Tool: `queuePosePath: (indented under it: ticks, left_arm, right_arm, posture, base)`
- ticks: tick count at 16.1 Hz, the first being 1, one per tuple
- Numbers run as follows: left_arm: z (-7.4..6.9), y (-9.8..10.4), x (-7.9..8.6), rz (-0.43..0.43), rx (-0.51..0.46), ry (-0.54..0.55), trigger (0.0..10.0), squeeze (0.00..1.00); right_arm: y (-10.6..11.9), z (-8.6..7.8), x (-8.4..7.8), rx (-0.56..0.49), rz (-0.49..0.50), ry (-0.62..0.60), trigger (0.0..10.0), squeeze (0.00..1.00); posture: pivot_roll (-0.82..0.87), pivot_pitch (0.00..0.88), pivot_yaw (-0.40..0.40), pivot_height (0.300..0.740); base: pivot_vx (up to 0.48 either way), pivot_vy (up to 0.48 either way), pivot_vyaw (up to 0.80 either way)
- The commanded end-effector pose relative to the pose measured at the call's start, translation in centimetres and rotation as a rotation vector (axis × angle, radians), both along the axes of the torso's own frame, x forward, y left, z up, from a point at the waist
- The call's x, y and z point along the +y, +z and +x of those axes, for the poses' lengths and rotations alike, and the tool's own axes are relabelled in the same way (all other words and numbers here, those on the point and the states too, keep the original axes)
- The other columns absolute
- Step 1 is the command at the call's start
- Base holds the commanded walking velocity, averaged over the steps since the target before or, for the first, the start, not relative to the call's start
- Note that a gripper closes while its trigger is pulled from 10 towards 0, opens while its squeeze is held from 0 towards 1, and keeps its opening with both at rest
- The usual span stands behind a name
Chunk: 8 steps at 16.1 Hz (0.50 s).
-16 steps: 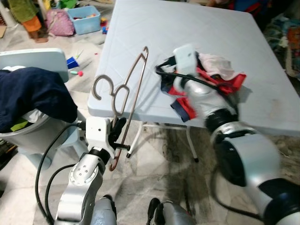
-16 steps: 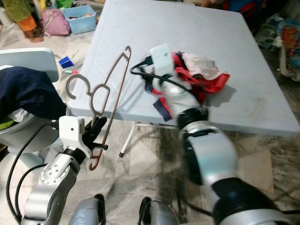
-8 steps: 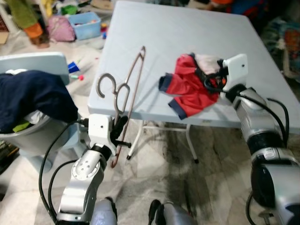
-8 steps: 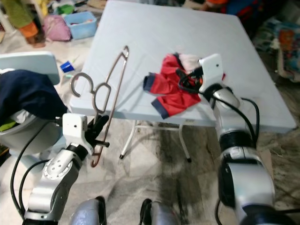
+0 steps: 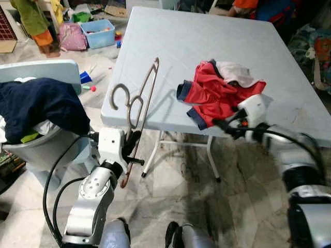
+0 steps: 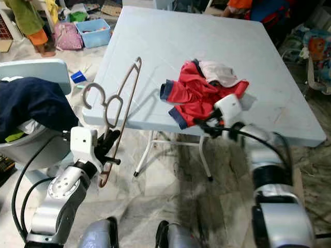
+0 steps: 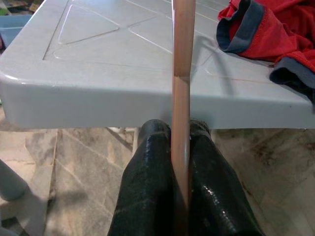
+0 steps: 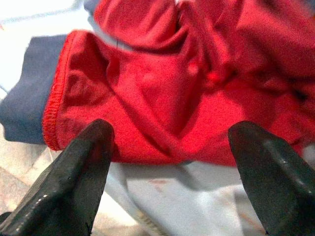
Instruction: Hang hanger
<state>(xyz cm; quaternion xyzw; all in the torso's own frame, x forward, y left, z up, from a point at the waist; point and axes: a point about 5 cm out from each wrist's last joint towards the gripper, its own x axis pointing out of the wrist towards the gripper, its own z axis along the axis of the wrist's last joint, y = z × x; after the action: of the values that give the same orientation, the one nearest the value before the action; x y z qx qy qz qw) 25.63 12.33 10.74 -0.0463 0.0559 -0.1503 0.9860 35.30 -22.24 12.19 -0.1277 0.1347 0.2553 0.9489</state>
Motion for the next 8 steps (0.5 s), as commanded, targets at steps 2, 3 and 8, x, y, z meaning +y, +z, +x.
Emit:
queuePosePath:
  ticks: [2,3,8]
  left_arm:
    - [-0.4,-0.5,0.1,0.009,0.025,0.015,10.0,0.0]
    - [-0.8,-0.7,0.4,0.012,0.032,0.028,10.0,0.0]
    - [-1.2,-0.7,0.4,0.005,0.033,0.053,10.0,0.0]
  right_arm:
    - [-0.1,0.4,0.1,0.03,-0.031,-0.041,10.0,0.0]
    - [-1.0,0.7,0.6,0.088,-0.072,-0.099,10.0,0.0]
    - [-0.4,3.1,4.3,0.084,0.044,-0.351,10.0,0.0]
  posture:
    - [0.14,0.112,-0.12,0.74]
    - [0.14,0.117,-0.128,0.74]
    - [0.16,0.13,-0.16,0.74]
  base:
    - [0.0,0.0,0.0]
    - [0.0,0.0,0.0]
    - [0.0,0.0,0.0]
